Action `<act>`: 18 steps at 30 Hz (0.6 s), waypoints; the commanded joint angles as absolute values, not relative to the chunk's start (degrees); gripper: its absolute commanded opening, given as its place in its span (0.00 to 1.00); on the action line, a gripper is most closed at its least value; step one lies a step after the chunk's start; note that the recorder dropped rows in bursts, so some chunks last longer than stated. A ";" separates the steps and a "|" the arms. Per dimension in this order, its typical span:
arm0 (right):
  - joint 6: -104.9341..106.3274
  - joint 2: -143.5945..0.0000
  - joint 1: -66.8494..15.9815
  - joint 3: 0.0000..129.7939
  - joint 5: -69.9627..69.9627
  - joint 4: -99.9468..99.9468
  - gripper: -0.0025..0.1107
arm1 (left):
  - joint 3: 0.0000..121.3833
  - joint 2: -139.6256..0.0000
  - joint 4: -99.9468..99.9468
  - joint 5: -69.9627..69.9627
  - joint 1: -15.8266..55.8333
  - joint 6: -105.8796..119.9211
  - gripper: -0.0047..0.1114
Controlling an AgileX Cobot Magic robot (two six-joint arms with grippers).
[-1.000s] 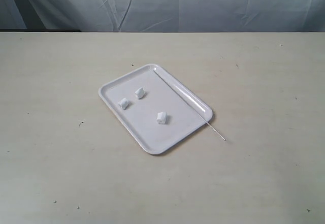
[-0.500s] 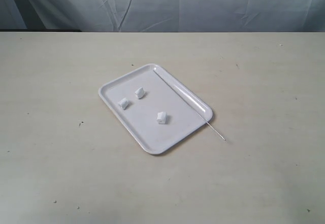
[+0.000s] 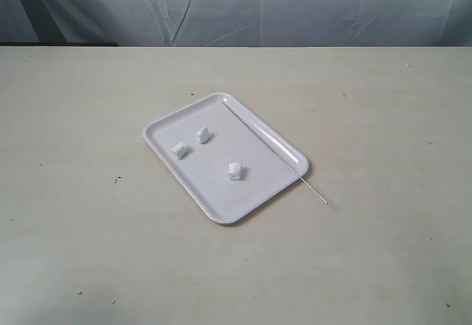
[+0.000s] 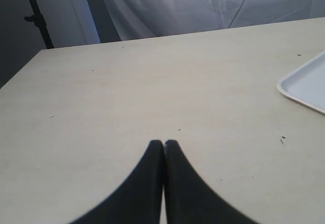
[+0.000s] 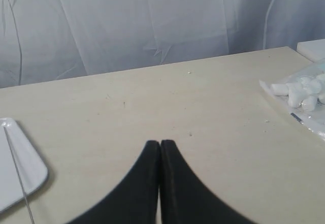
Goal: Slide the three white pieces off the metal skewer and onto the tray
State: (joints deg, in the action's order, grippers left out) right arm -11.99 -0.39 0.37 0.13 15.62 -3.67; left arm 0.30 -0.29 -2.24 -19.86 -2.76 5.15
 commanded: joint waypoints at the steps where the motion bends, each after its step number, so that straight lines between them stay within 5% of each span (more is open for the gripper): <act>1: -11.55 0.00 0.68 0.00 15.71 -3.39 0.02 | 0.00 0.00 -0.85 -18.87 -2.90 4.91 0.04; 18: 3.90 0.00 0.68 0.00 15.73 1.84 0.02 | 0.00 0.00 -2.00 -20.07 -2.79 5.60 0.04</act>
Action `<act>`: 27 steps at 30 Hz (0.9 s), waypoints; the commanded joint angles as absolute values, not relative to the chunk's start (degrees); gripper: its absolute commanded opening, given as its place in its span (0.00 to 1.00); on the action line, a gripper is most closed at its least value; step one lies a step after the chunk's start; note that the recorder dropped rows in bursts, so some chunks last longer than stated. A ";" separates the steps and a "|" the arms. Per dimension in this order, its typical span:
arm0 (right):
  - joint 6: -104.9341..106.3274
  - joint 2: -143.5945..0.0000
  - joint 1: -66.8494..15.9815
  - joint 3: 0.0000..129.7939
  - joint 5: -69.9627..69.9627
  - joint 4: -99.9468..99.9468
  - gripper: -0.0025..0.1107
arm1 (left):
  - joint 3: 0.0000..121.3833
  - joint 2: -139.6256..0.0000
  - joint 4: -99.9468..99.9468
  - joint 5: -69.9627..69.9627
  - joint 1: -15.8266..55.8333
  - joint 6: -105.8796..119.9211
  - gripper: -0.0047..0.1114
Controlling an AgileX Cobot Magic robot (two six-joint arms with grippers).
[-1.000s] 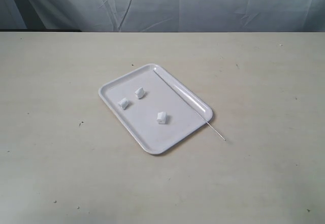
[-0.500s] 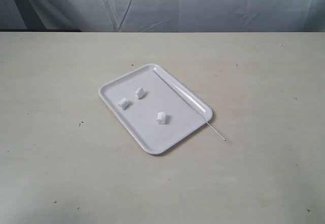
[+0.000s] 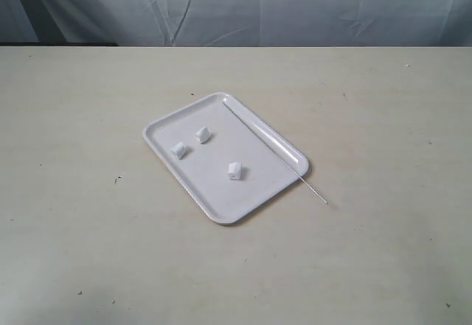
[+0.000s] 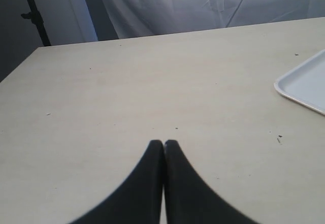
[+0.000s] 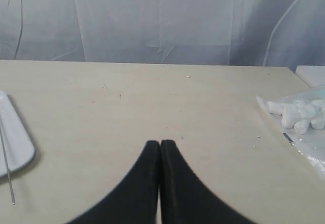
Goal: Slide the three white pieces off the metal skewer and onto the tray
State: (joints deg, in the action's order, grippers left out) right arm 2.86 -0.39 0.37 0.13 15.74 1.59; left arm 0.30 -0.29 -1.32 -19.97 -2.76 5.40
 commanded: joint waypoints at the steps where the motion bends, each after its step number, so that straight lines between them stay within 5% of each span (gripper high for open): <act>1: 3.90 0.00 0.68 0.00 15.83 1.83 0.02 | 0.00 0.00 -2.00 -20.07 -2.79 5.60 0.04; 27: 4.02 0.00 0.68 0.00 16.12 0.36 0.02 | 0.00 0.00 -1.77 -20.36 -2.79 5.11 0.04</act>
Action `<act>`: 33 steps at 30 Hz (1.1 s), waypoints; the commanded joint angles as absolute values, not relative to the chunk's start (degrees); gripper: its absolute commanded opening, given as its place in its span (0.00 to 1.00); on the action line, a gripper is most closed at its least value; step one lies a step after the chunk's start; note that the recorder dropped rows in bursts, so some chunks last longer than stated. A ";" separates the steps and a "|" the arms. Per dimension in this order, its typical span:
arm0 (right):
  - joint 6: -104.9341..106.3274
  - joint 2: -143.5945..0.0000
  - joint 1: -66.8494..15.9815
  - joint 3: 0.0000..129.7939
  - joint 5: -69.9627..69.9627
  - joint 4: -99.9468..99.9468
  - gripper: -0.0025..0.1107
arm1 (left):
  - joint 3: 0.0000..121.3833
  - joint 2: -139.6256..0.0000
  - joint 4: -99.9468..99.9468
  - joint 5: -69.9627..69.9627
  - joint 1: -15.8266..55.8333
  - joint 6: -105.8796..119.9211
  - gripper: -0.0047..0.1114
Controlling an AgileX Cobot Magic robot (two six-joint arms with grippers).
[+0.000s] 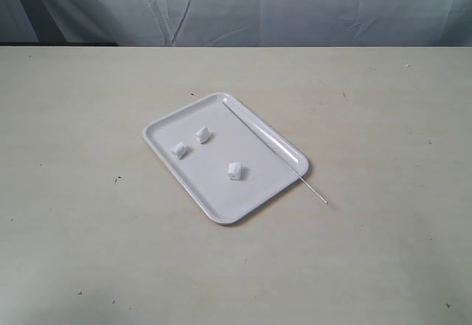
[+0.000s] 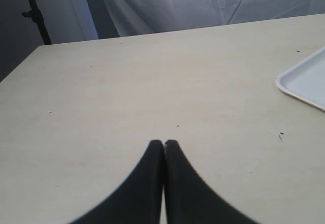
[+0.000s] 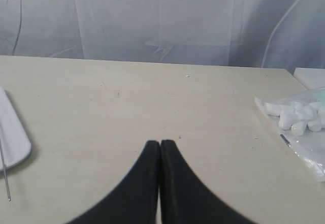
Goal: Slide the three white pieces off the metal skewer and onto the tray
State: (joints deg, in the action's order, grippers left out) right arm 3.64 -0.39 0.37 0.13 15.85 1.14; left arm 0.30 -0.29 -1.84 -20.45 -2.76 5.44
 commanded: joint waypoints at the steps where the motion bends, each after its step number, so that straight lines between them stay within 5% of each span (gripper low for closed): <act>1: 4.02 0.00 0.68 0.00 16.12 0.36 0.02 | 0.00 0.00 -1.77 -20.36 -2.79 5.11 0.04; 33: 4.12 0.00 0.68 0.00 15.87 1.60 0.02 | 0.00 0.00 -1.88 -20.36 -2.79 5.11 0.04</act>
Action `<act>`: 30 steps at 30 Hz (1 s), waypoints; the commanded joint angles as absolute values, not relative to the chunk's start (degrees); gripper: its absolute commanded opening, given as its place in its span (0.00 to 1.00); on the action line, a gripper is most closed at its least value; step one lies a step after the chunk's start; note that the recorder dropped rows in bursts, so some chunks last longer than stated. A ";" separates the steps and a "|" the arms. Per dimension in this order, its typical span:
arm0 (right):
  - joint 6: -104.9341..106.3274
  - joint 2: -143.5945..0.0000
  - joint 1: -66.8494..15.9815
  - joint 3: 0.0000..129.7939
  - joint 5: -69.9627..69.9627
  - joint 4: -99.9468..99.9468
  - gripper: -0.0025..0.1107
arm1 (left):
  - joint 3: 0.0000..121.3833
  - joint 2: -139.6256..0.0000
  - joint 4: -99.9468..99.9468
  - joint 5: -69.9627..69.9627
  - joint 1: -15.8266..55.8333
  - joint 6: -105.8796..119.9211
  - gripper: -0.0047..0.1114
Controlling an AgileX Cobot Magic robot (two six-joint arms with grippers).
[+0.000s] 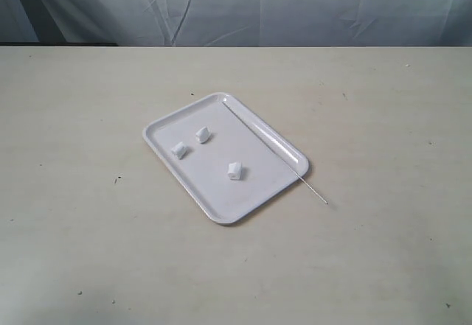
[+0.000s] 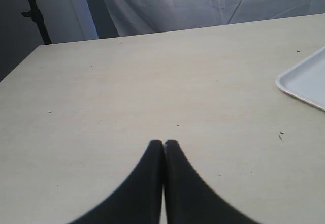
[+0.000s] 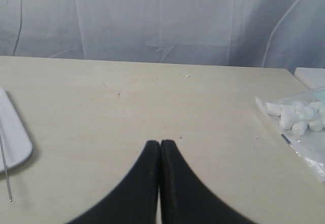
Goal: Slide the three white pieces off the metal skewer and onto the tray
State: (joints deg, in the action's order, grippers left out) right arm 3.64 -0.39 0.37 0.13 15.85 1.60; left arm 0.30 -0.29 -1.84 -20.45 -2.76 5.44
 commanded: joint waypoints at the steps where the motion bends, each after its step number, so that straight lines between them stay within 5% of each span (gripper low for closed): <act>1: 4.12 0.00 0.68 0.00 15.87 1.60 0.02 | 0.00 0.00 -1.88 -20.36 -2.79 5.11 0.04; 30: 4.12 0.00 0.68 0.00 17.60 1.60 0.02 | 0.00 0.00 -1.88 -20.36 -2.79 5.11 0.04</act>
